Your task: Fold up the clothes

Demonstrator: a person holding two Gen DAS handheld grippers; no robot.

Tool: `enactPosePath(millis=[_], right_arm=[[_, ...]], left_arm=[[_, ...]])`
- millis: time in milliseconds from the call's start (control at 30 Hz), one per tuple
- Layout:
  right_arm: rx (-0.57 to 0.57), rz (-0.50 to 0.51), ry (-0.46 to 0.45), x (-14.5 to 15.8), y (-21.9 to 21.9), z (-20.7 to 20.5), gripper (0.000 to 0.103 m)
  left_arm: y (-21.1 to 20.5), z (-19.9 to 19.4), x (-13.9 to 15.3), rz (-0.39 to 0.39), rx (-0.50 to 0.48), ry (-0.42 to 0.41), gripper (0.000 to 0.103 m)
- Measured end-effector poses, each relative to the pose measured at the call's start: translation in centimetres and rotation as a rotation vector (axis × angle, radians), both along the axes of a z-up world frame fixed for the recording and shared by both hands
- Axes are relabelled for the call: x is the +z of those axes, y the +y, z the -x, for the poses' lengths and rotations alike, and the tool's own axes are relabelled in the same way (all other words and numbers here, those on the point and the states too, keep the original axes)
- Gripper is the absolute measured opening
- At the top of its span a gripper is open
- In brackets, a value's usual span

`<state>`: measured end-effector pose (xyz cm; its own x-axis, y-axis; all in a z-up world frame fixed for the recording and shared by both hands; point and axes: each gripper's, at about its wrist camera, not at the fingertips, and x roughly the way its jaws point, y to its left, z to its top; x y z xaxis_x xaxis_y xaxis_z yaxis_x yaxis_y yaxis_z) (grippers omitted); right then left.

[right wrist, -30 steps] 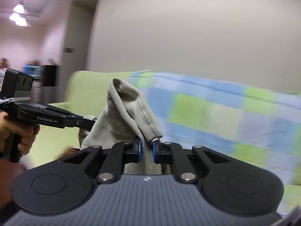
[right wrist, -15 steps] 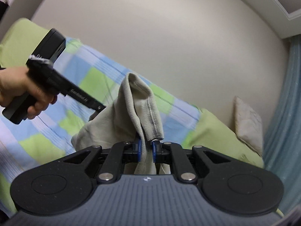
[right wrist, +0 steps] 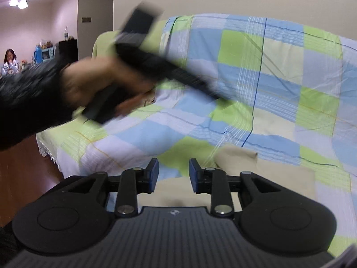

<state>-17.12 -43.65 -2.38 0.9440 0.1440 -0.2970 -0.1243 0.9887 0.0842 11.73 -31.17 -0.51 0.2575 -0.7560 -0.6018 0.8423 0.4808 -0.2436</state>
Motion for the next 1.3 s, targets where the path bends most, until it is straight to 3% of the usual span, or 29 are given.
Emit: enactPosePath(millis=[33, 200, 333, 467, 500, 533, 633, 700, 767, 800, 900, 1000, 1133, 1300], right_arm=[[-0.028, -0.005, 0.006, -0.6, -1.5, -0.1, 0.045], [-0.129, 0.001, 0.062, -2.4, -7.3, -0.9, 0.047], [-0.059, 0.049, 0.124, -2.7, -10.0, -5.8, 0.049], [0.081, 0.136, 0.140, -2.9, -10.2, -12.1, 0.055], [0.103, 0.149, 0.146, -3.2, -10.3, -13.3, 0.056], [0.143, 0.185, 0.159, -3.4, -9.7, -15.5, 0.058], [0.219, 0.256, 0.199, -4.6, -8.8, -20.9, 0.069], [0.256, 0.263, 0.234, -5.3, -8.3, -23.9, 0.068], [0.287, 0.167, 0.298, -6.1, -8.8, -26.4, 0.029], [0.289, 0.137, 0.303, -6.1, -9.0, -26.6, 0.004], [0.218, 0.074, 0.232, -4.7, -9.9, -24.5, 0.003], [0.103, 0.028, 0.132, -2.0, -11.0, -20.5, 0.003], [-0.081, -0.057, -0.033, 2.7, -13.0, -12.7, 0.003], [-0.229, -0.209, -0.230, 6.9, -12.9, -2.2, 0.004]], left_arm=[[1.2, 0.6, -1.4, -0.004, 0.020, 0.045, 0.059], [3.4, 1.9, -6.3, 0.007, 0.062, 0.214, 0.059], [2.8, 3.1, -8.4, -0.007, 0.072, 0.189, 0.067], [1.9, 3.9, -8.1, -0.014, 0.062, 0.167, 0.063], [1.8, 4.4, -8.2, -0.021, 0.032, 0.164, 0.050], [1.6, 4.6, -8.2, -0.030, 0.018, 0.166, 0.020], [1.3, 5.2, -8.5, -0.039, 0.010, 0.155, 0.010], [1.5, 5.0, -8.5, -0.023, 0.017, 0.166, 0.008], [1.9, 4.8, -8.4, -0.001, 0.022, 0.180, 0.006], [2.1, 4.7, -8.3, 0.010, 0.020, 0.181, 0.006], [2.7, 4.5, -7.3, 0.042, 0.000, 0.168, 0.005], [3.5, 4.5, -4.8, 0.066, -0.033, 0.097, 0.004], [5.1, 4.3, -1.1, 0.095, -0.044, -0.002, 0.004], [7.8, 5.7, 4.8, 0.135, -0.091, -0.134, 0.004]])
